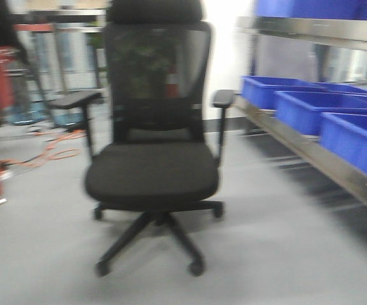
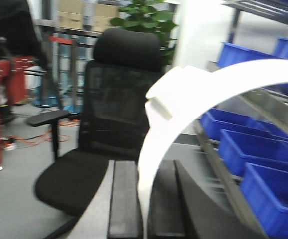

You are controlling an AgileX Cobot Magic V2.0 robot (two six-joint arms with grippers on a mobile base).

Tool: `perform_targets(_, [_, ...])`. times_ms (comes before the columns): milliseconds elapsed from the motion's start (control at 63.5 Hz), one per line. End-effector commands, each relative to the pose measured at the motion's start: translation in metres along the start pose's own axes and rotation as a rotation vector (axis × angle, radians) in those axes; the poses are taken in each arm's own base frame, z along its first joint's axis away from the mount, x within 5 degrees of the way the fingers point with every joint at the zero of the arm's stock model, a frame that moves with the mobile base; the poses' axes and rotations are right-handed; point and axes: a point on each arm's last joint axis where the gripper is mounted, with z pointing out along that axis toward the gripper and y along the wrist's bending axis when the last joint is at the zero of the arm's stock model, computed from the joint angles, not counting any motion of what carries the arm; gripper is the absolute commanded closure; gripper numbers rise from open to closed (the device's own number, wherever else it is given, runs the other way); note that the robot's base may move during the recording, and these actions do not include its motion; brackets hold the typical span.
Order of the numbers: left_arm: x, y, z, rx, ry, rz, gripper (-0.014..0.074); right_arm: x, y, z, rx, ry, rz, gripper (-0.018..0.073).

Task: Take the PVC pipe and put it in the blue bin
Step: 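Drive the base past the chair to the steel shelf of blue bins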

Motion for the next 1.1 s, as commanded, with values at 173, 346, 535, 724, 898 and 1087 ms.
perform_targets(173, [-0.0054,-0.0007,-0.0015,0.004,-0.038,-0.008,0.0707,-0.0029,-0.0007,-0.001,0.008,-0.028,-0.011,0.0727])
perform_targets(346, [-0.0054,-0.0007,-0.0015,0.004,-0.038,-0.008,0.0707,-0.0029,-0.0007,-0.001,0.008,-0.028,-0.011,0.0727])
perform_targets(535, [-0.0054,-0.0007,-0.0015,0.004,-0.038,-0.008,0.0707,-0.0029,-0.0007,-0.001,0.008,-0.028,-0.011,0.0727])
perform_targets(724, [-0.0054,-0.0007,-0.0015,0.004,-0.038,-0.008,0.0707,-0.0029,-0.0007,-0.001,0.008,-0.028,-0.011,0.0727])
perform_targets(898, [-0.0054,-0.0007,-0.0015,0.004,-0.038,-0.008,0.0707,-0.0029,-0.0007,-0.001,0.008,-0.028,-0.011,0.0727])
perform_targets(1087, [-0.0054,-0.0007,-0.0015,0.004,-0.038,-0.008,0.0707,-0.0029,-0.0007,-0.001,0.008,-0.028,-0.011,0.0727])
